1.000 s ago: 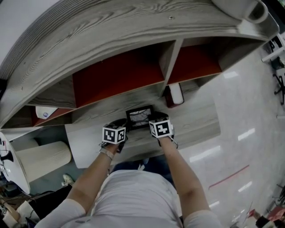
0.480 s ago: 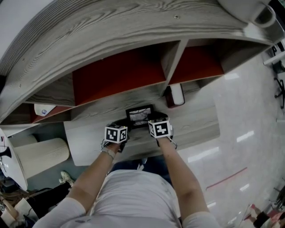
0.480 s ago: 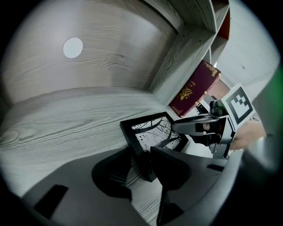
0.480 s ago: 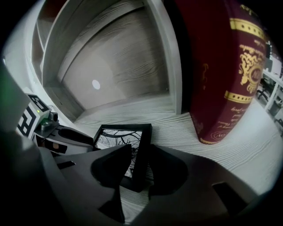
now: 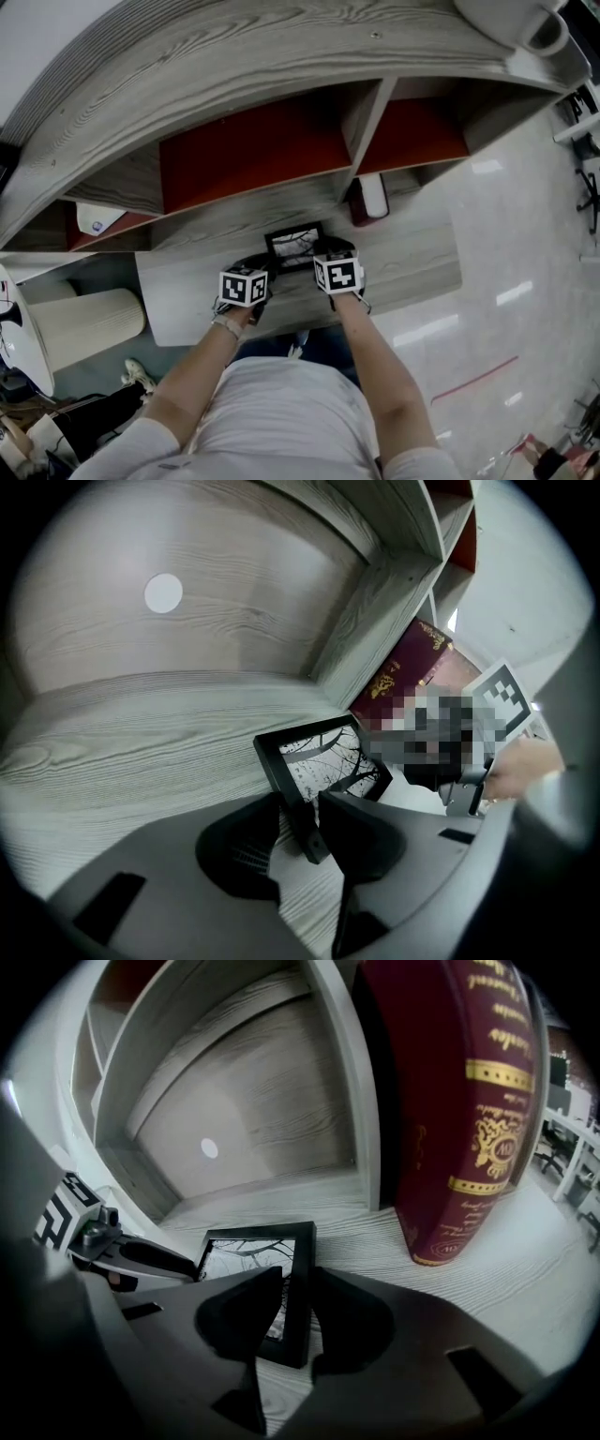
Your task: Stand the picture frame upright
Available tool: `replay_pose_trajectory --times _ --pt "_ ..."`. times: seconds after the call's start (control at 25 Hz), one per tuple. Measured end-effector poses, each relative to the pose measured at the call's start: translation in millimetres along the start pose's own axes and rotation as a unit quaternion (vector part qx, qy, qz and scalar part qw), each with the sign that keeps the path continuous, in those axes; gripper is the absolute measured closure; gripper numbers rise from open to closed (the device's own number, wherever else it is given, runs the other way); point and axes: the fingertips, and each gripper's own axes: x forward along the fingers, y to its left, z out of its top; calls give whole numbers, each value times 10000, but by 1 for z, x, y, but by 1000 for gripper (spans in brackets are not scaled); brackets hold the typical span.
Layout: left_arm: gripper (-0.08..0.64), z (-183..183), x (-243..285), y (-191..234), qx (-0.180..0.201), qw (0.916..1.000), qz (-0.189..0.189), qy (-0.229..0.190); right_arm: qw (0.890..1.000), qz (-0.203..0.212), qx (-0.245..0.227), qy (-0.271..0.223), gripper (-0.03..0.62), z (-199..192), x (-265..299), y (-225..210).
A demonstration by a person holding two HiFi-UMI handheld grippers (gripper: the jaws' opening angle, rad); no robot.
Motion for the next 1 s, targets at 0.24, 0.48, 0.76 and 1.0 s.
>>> replay_pose_trajectory --times 0.24,0.48,0.76,1.0 --pt "423 7 -18 -13 5 9995 -160 -267 9996 -136 -147 -222 488 3 -23 4" --pt "426 11 -34 -34 125 9983 -300 -491 9968 -330 -340 -637 495 19 -57 7" --pt "426 23 -54 -59 212 9951 -476 -836 9930 -456 -562 -932 499 35 -101 13" --pt "428 42 -82 -82 329 9902 -614 -1212 9864 -505 -839 -1318 505 57 -145 26"
